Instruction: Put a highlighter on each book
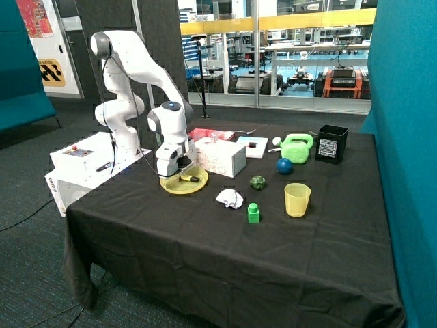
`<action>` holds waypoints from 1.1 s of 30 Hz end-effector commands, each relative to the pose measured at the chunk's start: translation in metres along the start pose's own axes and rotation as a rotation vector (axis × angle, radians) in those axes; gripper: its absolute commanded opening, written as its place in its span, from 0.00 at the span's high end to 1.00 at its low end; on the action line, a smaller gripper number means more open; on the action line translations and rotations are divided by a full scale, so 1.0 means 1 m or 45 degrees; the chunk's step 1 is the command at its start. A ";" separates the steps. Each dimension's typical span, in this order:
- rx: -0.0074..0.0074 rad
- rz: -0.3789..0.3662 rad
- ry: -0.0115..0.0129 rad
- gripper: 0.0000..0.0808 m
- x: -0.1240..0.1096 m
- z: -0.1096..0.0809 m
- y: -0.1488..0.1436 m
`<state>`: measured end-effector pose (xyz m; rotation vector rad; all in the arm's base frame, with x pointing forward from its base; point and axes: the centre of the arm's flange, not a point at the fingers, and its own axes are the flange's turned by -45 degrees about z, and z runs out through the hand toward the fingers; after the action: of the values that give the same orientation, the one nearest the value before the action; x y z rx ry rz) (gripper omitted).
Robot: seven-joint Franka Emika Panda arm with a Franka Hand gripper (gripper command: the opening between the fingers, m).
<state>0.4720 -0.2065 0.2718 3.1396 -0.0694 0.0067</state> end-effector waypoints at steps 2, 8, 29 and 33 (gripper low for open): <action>0.0014 -0.005 -0.0054 1.00 -0.002 -0.011 -0.001; 0.0014 -0.015 -0.0054 1.00 -0.002 -0.016 -0.004; 0.0016 -0.095 -0.0054 1.00 0.014 -0.081 -0.018; 0.0017 -0.131 -0.0054 1.00 0.016 -0.093 -0.027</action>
<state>0.4824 -0.1921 0.3367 3.1418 0.0211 0.0002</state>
